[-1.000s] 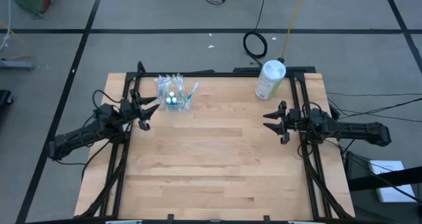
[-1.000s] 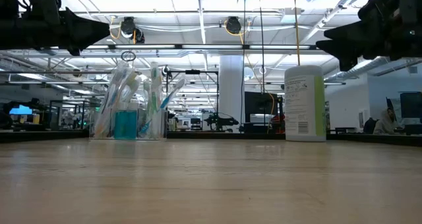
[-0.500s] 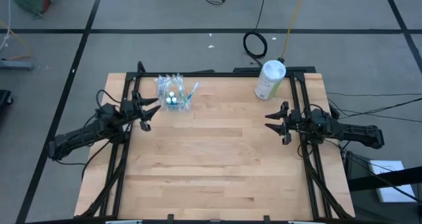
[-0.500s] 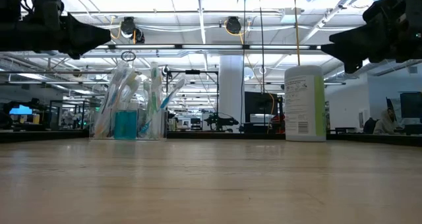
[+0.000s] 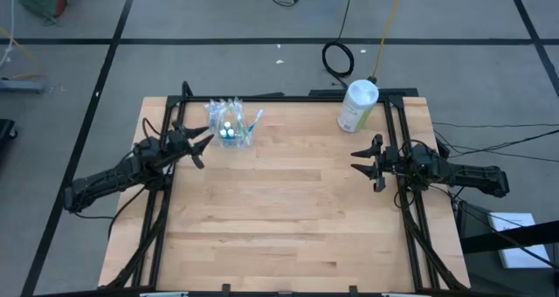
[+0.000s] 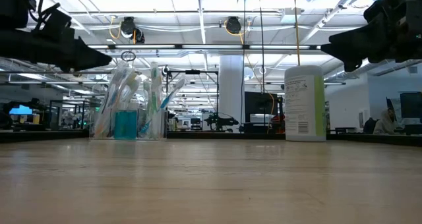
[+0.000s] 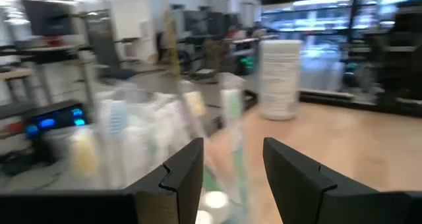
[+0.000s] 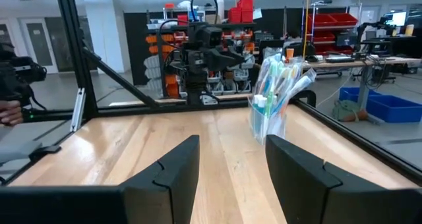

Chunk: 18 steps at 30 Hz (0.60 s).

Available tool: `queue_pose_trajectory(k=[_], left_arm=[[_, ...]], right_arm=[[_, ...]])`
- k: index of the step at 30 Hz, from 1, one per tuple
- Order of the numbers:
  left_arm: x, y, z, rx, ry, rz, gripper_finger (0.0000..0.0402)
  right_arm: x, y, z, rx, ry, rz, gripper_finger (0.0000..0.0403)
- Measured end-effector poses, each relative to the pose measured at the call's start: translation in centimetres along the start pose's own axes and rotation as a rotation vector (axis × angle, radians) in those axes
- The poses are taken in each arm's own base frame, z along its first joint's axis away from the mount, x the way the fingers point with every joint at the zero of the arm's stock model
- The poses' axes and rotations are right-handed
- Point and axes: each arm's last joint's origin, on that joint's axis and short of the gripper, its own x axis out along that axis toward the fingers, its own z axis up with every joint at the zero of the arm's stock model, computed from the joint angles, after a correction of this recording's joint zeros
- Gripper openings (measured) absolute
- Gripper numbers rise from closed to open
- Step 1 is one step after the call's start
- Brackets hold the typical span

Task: Pick & Place toothbrushing station
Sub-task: Return to Home Position

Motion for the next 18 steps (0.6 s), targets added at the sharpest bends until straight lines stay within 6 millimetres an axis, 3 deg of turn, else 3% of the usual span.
queue_pose_trajectory(k=[18], left_arm=[[-0.02,0.23,0.06,0.015,0.001,0.076,0.0163]], right_arm=[[0.0,0.0,0.0,-0.048,0.0,0.0,0.0169]])
